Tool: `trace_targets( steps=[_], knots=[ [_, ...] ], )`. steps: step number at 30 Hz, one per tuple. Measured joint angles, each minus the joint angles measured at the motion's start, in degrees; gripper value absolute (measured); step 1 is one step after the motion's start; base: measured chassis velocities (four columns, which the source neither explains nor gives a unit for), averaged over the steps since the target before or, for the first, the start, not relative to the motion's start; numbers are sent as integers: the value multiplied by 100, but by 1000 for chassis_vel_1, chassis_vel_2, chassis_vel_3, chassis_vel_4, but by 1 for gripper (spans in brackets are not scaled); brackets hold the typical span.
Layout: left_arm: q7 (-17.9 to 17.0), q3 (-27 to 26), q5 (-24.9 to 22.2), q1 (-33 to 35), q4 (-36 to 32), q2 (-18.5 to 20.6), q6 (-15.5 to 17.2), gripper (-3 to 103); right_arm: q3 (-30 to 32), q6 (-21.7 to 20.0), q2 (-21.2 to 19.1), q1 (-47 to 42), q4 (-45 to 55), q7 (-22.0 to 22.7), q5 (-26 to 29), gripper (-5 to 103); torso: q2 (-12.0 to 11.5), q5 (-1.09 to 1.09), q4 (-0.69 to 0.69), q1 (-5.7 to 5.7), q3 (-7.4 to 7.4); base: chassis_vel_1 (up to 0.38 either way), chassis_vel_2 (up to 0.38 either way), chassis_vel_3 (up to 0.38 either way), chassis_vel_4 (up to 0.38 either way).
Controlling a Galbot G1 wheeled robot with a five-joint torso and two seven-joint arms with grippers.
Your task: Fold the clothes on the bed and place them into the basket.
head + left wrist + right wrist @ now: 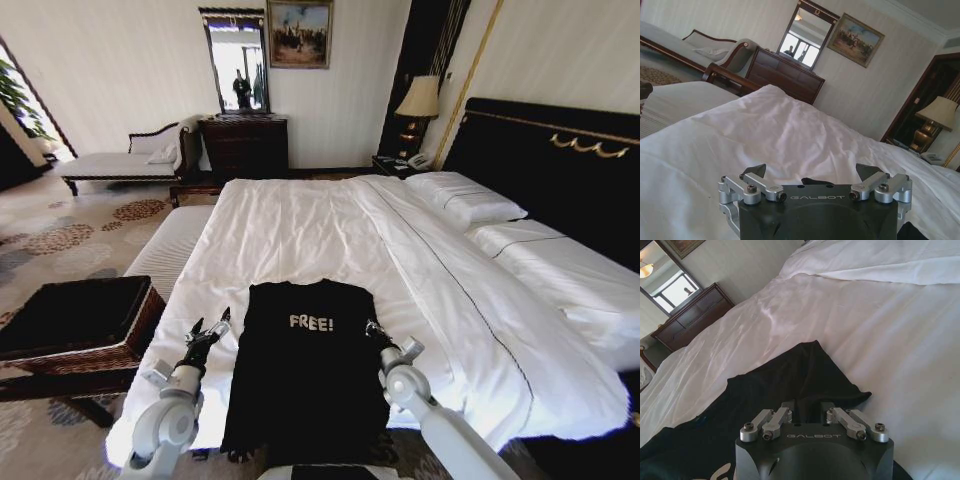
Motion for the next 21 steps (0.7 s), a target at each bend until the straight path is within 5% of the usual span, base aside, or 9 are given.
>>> trace_targets(
  steps=[6,11,12,14,21],
  knots=[
    [9,-4,2,21,-25,27,-7,100,62,34,179,-120,-17,94,-9,53,0,0,0,0,0,0,0,0,0],
    [14,-5,8,21,-26,63,-19,100,121,104,306,-85,-80,312,149,64,0,0,0,0,0,0,0,0,0],
    [14,-5,9,27,-50,68,-19,100,156,141,367,-39,-126,404,227,75,0,0,0,0,0,0,0,0,0],
    [14,-6,10,33,-59,68,-20,100,171,158,388,-20,-144,427,250,75,0,0,0,0,0,0,0,0,0],
    [16,-33,39,127,-140,70,-29,100,326,264,568,161,-234,636,520,100,0,0,1,0,0,0,0,0,0]
  ],
)
